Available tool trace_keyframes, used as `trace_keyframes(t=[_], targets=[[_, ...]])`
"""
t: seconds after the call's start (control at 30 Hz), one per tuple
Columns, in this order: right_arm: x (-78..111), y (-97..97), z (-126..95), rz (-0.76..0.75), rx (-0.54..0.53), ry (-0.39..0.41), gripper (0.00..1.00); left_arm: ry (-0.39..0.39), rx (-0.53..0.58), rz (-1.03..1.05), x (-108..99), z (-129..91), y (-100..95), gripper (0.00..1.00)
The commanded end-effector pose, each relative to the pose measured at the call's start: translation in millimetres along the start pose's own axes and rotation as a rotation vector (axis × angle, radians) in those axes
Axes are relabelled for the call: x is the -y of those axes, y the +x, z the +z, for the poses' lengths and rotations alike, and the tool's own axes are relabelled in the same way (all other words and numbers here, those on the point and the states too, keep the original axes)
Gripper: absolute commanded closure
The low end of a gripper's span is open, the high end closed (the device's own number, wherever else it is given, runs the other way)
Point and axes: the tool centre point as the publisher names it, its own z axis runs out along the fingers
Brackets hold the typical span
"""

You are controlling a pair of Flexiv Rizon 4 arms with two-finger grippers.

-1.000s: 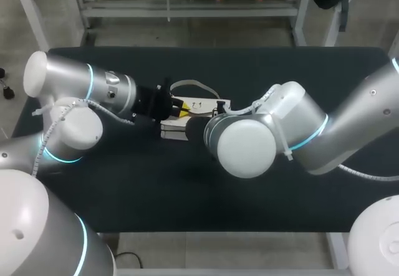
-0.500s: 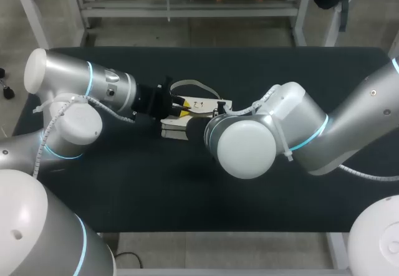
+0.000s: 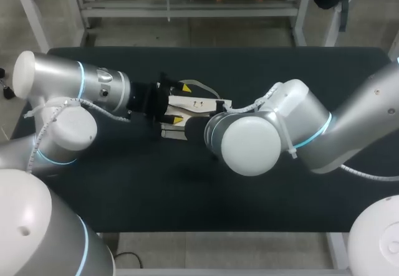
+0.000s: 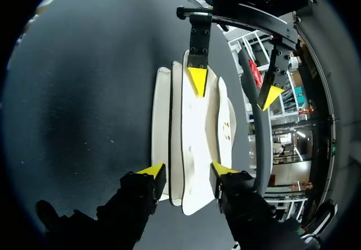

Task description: Pick up the bag, open it, inspect its contents, close it, and place it on the opposite side

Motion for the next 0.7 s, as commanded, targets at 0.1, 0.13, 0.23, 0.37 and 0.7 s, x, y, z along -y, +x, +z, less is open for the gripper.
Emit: trace_keyframes(t=[0.1,0.13,0.23,0.37,0.7], targets=[[13.2,-18.6,-25.7,0.007,-0.062,-0.034,0.0,-0.032,-0.016,-0.052,5.0,-27.5,-0.7,0.0],[13.6,-20.5,-27.7,0.005,-0.07,-0.034,0.0,-0.036,-0.019,-0.062,4.9,-30.0,-1.1,0.0],[15.7,-30.6,-38.1,-0.006,-0.127,-0.047,0.0,-0.053,-0.06,-0.118,4.7,-43.4,-2.2,0.0],[19.1,-43.4,-48.5,0.003,-0.211,-0.071,0.0,-0.034,-0.136,-0.191,5.4,-58.7,-1.5,0.0],[24.6,-65.3,-65.3,0.032,-0.341,-0.034,0.0,-0.029,-0.332,-0.372,16.0,-82.5,-2.6,0.0]])
